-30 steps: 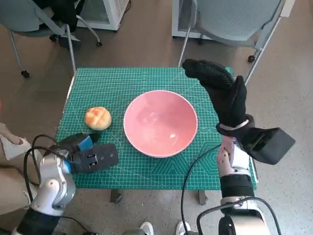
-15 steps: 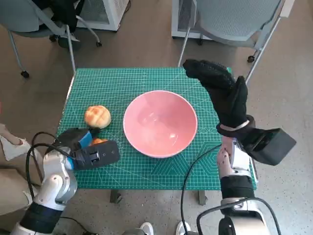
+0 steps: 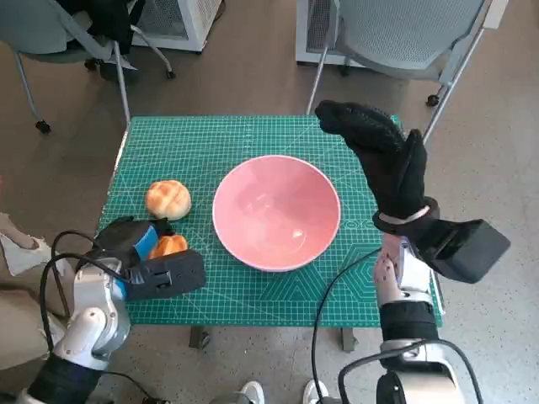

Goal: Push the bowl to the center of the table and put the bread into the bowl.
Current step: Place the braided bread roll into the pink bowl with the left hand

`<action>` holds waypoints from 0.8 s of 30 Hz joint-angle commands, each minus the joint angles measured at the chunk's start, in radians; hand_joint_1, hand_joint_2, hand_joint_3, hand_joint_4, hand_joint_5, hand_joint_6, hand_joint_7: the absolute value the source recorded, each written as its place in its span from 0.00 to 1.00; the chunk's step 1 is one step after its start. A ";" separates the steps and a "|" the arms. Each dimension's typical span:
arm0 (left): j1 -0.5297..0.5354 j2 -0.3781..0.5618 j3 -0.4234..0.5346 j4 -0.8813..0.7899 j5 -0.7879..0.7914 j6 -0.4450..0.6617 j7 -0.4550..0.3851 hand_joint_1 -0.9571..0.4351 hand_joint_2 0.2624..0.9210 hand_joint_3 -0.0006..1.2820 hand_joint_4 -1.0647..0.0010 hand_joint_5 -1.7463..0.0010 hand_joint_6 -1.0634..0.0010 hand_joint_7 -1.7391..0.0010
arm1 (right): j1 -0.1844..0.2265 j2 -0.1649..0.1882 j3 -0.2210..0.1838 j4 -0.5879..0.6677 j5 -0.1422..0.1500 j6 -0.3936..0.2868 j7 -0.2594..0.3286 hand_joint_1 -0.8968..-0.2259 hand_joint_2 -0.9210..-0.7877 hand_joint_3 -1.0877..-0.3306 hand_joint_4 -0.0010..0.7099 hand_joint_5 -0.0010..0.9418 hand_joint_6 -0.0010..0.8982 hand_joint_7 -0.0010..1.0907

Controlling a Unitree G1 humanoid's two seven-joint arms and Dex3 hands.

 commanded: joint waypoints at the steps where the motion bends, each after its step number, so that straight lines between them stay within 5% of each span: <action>1: 0.030 0.013 0.004 -0.023 -0.018 -0.005 -0.016 0.69 0.55 0.58 0.59 0.02 0.45 0.33 | 0.017 0.004 0.002 0.007 0.007 0.012 -0.002 0.34 0.00 0.29 0.12 0.00 0.07 0.16; 14: 0.048 0.031 0.022 -0.102 -0.025 -0.004 -0.044 0.69 0.52 0.60 0.59 0.01 0.42 0.33 | 0.011 0.003 -0.001 0.023 0.010 0.007 0.006 0.34 0.00 0.29 0.12 0.00 0.06 0.18; 24: 0.051 0.041 0.054 -0.254 -0.013 0.006 -0.098 0.69 0.56 0.52 0.53 0.06 0.37 0.39 | 0.009 -0.002 -0.003 0.024 0.015 0.009 0.010 0.34 0.00 0.29 0.12 0.00 0.05 0.19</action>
